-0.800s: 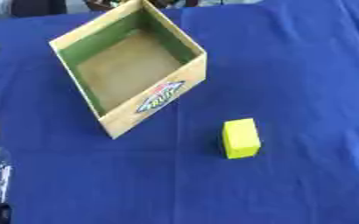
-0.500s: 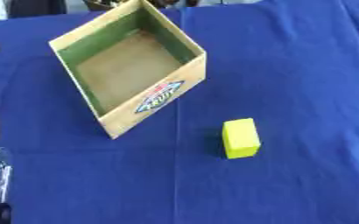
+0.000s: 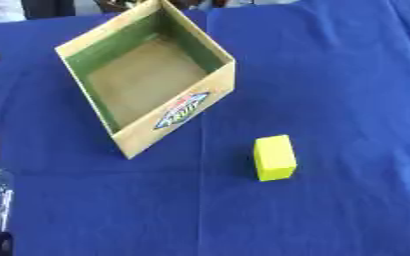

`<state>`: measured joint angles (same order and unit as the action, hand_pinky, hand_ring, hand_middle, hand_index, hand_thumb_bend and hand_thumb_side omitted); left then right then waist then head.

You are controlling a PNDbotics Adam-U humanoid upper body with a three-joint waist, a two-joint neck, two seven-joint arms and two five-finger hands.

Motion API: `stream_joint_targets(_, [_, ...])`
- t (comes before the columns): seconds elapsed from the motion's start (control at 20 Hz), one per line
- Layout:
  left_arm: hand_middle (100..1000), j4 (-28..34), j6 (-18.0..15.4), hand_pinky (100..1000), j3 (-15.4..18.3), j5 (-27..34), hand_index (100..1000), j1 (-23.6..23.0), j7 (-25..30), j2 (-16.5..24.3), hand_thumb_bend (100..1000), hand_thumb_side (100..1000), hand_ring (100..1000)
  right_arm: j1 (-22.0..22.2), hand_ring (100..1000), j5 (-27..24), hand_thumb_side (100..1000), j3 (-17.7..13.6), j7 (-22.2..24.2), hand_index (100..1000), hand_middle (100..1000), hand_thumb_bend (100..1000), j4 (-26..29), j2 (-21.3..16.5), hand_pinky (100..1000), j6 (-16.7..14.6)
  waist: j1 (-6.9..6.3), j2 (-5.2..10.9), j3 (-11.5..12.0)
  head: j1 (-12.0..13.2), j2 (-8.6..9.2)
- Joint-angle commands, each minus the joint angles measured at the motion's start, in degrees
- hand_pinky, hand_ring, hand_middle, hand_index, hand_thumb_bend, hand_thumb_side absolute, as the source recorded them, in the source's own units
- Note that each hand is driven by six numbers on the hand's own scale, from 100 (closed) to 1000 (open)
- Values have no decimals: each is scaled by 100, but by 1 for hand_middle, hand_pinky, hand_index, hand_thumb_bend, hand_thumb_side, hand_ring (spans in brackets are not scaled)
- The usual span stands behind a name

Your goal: Pick up objects on the table and place them in the box.

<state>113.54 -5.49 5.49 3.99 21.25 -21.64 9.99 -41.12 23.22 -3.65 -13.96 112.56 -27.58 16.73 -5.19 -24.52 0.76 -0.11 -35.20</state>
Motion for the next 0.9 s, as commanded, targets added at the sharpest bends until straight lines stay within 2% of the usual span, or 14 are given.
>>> stream_joint_targets(0.05, [731, 105, 5, 689, -14, 10, 827, 16, 31, 37, 100, 927, 784, -524, 723, 645, 846, 371, 563, 797, 650, 225, -192, -349, 760, -28, 36, 188, 16, -56, -50])
stream_joint_targets(0.3, [731, 105, 26, 689, -40, 26, 827, -14, 58, 32, 100, 927, 785, -1492, 755, 1748, 906, 1054, 1759, 836, 705, 355, -915, -396, 781, -181, 39, 244, 33, -143, -187])
stream_joint_targets(0.55, [731, 105, 42, 689, -60, 38, 826, -38, 81, 35, 100, 926, 786, -2330, 779, 2751, 934, 1633, 3024, 863, 742, 404, -1713, -145, 799, -574, 39, 296, 26, -208, -245])
stream_joint_targets(0.8, [732, 105, 53, 688, -83, 47, 826, -54, 106, 34, 100, 926, 787, -2943, 806, 3276, 960, 2124, 4041, 895, 771, 490, -2584, 168, 816, -920, 51, 337, 46, -261, -186])
stream_joint_targets(0.9, [732, 105, 56, 688, -91, 51, 826, -56, 114, 36, 100, 926, 788, -3073, 817, 3391, 928, 2229, 4287, 903, 776, 583, -2859, 273, 826, -987, 54, 344, 55, -277, -156])
